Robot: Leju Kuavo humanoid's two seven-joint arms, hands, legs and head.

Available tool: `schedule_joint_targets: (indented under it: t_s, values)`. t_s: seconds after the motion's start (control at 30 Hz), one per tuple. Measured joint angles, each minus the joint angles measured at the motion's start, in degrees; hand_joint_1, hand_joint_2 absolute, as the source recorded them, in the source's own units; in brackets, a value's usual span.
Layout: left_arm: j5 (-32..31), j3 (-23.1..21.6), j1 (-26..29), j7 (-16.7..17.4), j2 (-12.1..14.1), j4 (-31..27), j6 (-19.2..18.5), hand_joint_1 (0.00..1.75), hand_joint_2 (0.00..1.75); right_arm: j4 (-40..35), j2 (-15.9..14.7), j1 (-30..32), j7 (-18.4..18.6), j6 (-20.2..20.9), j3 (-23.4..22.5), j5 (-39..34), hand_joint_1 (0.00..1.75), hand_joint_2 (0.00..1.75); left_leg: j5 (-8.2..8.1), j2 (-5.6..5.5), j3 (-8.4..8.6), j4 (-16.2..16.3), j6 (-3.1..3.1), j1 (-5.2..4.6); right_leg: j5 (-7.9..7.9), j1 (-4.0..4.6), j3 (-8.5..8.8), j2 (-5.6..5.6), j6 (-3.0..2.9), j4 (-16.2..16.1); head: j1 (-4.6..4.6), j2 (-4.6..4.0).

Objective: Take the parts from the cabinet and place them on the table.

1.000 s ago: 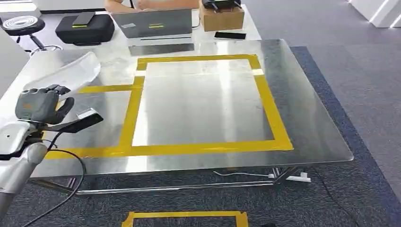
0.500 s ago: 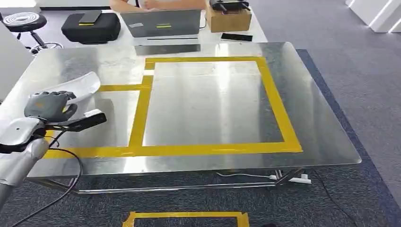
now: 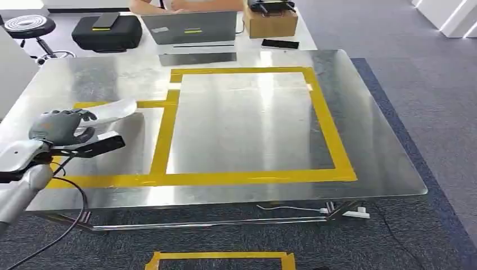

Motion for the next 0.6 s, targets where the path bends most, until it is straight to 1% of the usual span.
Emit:
schedule_joint_targets:
  t_s: [0.03, 0.07, 0.13, 0.23, 0.3, 0.4, 0.47, 0.53, 0.6]
  values:
    - [0.38, 0.00, 0.38, 0.00, 0.22, -0.58, 0.00, 0.00, 1.75, 0.00, 0.00, 0.01, 0.00, 0.00, 0.00, 0.00, 0.00, 0.00, 0.00, 0.00, 0.00, 0.00, 0.00, 0.00, 0.00, 0.00, -0.02, 0.01, 0.00, 0.00, 0.00, 0.00]
    - [0.50, 0.00, 0.69, 0.00, 0.39, -1.16, 0.00, 0.00, 0.00, 0.00, 0.00, 0.02, 0.00, 0.00, 0.00, 0.00, 0.00, 0.00, 0.00, 0.00, 0.00, 0.00, 0.00, 0.00, 0.00, 0.00, -0.01, 0.00, 0.00, 0.00, 0.00, 0.00]
    - [0.96, 0.00, 1.24, 0.00, 0.55, -2.04, 0.07, 0.00, 0.00, 0.00, 0.00, 0.03, -0.02, 0.00, 0.00, 0.00, 0.00, 0.00, 0.00, -0.01, 0.00, -0.01, 0.00, 0.01, -0.01, 0.00, 0.00, -0.04, 0.01, 0.00, 0.02, 0.00]
    - [1.69, 0.13, 1.97, 0.00, 0.55, -3.07, 1.55, 0.00, 0.00, 0.00, 0.00, 0.01, -0.07, 0.02, 0.00, -0.02, 0.00, 0.00, 0.00, -0.01, 0.00, 0.00, 0.00, 0.02, -0.01, -0.01, 0.01, -0.03, 0.01, 0.00, 0.02, 0.00]
    - [1.93, 0.31, 2.53, -0.20, 0.37, -3.81, 3.73, 0.00, 0.00, 0.00, 0.00, 0.02, -0.07, 0.02, 0.00, -0.02, 0.00, 0.00, 0.00, -0.01, 0.00, 0.00, 0.00, 0.01, -0.01, -0.01, 0.01, -0.02, 0.01, 0.00, 0.00, 0.00]
    - [0.98, 1.16, 4.11, -0.70, -0.11, -5.89, 9.14, 0.00, 0.00, 0.00, 0.00, 0.02, -0.07, 0.04, 0.00, 0.00, 0.00, 0.00, 0.00, 0.00, 0.01, 0.00, 0.00, 0.01, -0.01, -0.02, 0.01, -0.01, 0.02, -0.01, 0.00, 0.00]
    - [0.66, 1.90, 5.18, -0.83, -0.39, -7.31, 11.57, 0.00, 0.00, 0.00, 0.00, -0.01, 0.09, 0.04, 0.00, 0.04, 0.00, 0.00, 0.00, -0.01, 0.01, 0.00, 0.00, 0.01, -0.01, -0.02, 0.02, -0.01, 0.02, -0.01, 0.00, 0.00]
    - [0.29, 2.69, 5.91, -1.05, -0.61, -8.48, 12.65, 0.00, 0.00, 0.00, 0.00, -0.01, 0.11, 0.04, 0.00, 0.07, 0.00, 0.00, 0.00, -0.01, 0.00, 0.00, 0.00, 0.01, -0.01, -0.03, 0.02, -0.02, 0.02, -0.01, 0.02, 0.00]
    - [0.26, 3.19, 6.33, -1.09, -0.70, -9.16, 12.90, 0.00, 0.00, 0.00, 0.00, -0.01, 0.13, 0.04, 0.00, 0.07, 0.00, 0.00, 0.00, -0.01, 0.01, 0.00, 0.00, 0.01, -0.01, -0.02, 0.01, -0.02, 0.02, -0.01, 0.00, 0.00]
